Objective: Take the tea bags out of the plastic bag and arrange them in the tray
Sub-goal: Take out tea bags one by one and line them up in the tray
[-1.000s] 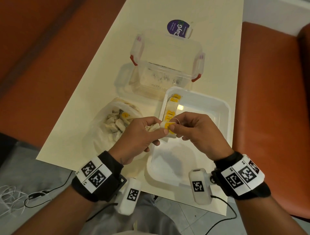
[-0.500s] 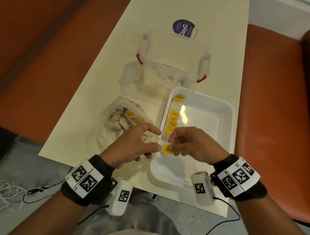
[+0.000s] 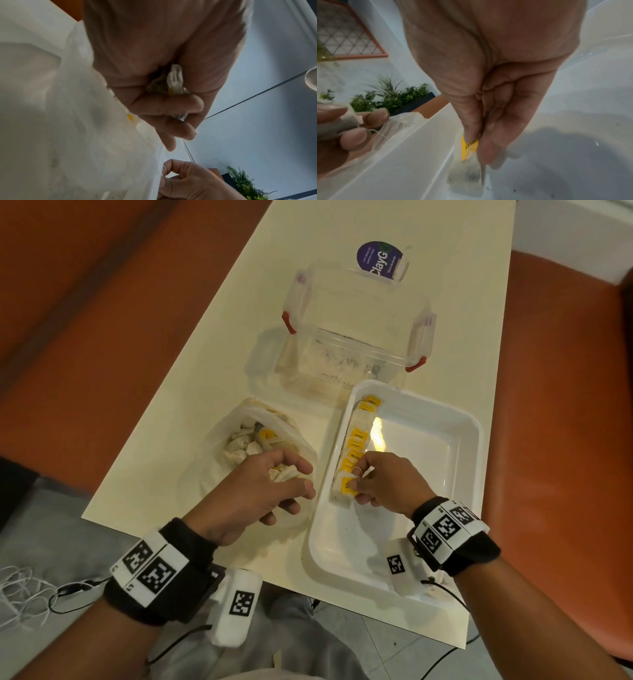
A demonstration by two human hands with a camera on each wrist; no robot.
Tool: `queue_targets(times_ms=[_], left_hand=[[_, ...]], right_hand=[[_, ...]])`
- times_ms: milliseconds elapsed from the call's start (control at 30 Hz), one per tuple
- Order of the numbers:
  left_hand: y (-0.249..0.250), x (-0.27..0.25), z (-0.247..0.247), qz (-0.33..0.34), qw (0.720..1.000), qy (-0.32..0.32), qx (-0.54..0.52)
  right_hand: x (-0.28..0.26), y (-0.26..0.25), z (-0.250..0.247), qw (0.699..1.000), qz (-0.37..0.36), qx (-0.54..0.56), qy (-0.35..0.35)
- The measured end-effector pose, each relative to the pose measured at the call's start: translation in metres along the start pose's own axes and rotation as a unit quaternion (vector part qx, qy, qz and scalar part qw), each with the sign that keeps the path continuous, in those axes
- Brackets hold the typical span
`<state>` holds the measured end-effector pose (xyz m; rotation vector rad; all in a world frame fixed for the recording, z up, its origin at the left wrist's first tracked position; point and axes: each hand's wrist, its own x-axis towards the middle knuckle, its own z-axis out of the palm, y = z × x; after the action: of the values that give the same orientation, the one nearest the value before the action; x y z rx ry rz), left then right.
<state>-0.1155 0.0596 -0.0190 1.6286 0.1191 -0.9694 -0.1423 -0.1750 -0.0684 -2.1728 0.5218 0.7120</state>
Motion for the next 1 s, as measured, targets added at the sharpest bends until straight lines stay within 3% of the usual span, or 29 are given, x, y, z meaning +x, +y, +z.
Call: queue_targets(times_ms=[133, 333, 600, 867, 1000], left_hand=[[0.003, 0.0, 0.002, -0.012, 0.999, -0.002, -0.035], [0.004, -0.001, 0.003, -0.014, 0.999, -0.005, -0.045], [0.005, -0.004, 0.002, -0.028, 0.996, -0.009, -0.089], [0.014, -0.007, 0.006, -0.073, 0.959, -0.05, -0.268], [0.016, -0.006, 0.007, -0.085, 0.95, -0.071, -0.293]], right_hand=[[0.002, 0.002, 0.002, 0.999, 0.009, 0.041, 0.004], [0.004, 0.004, 0.003, 0.999, -0.014, -0.039, 0.027], [0.002, -0.005, 0.003, 0.999, -0.007, -0.004, 0.033], [0.003, -0.006, 0.004, 0.998, -0.005, -0.018, 0.066], [-0.003, -0.007, -0.002, 0.993, -0.003, -0.059, 0.106]])
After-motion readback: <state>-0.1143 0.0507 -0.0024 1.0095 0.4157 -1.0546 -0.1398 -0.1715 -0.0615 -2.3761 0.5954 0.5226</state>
